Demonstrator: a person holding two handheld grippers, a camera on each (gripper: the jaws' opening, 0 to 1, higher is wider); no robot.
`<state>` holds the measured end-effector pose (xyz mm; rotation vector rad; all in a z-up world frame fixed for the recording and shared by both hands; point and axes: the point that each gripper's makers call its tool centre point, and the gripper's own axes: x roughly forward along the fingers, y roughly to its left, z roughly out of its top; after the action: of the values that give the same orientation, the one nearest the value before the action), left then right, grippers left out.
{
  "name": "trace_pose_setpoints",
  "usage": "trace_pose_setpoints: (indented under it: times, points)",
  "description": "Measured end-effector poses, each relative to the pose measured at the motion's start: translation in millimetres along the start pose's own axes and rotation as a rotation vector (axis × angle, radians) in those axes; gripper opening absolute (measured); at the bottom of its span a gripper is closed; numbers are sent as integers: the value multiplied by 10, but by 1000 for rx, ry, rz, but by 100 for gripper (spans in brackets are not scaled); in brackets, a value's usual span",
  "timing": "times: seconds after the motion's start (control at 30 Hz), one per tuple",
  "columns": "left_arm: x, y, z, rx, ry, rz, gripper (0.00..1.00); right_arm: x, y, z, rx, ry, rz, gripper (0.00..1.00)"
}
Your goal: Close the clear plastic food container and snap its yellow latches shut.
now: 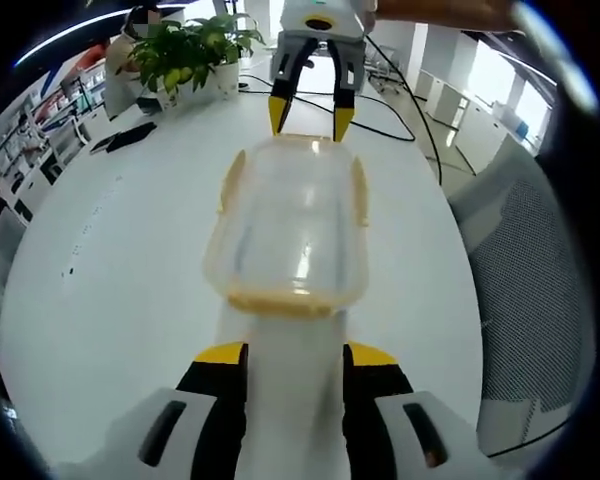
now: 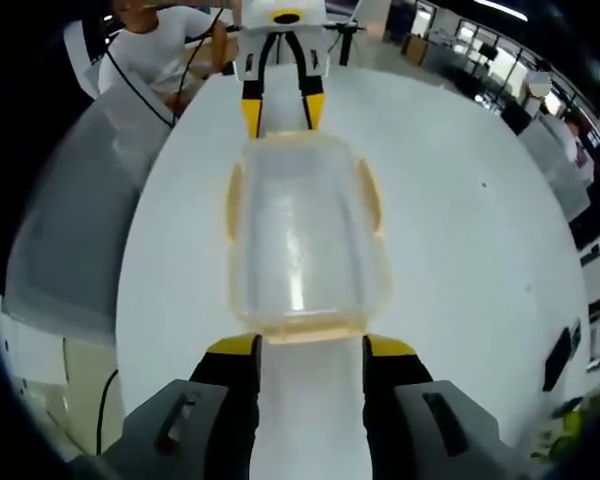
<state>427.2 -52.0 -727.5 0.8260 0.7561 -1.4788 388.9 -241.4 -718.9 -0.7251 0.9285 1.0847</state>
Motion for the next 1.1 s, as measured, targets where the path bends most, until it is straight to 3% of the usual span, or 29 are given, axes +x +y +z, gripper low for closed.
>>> trace_pose_setpoints:
  times: [0.4, 0.67, 0.8, 1.1]
  points:
    - [-155, 60, 62, -116, -24, 102, 31, -160, -28, -19, 147, -40, -88, 35]
    - [-216, 121, 118, -217, -66, 172, 31, -198, -68, 39, 302, -106, -151, 34]
    - [-242, 162, 165, -299, -104, 216, 31, -203, -79, 63, 354, -128, -177, 34]
    - [-226, 183, 231, -491, -184, 272, 30, -180, -87, 118, 568, -206, -238, 33]
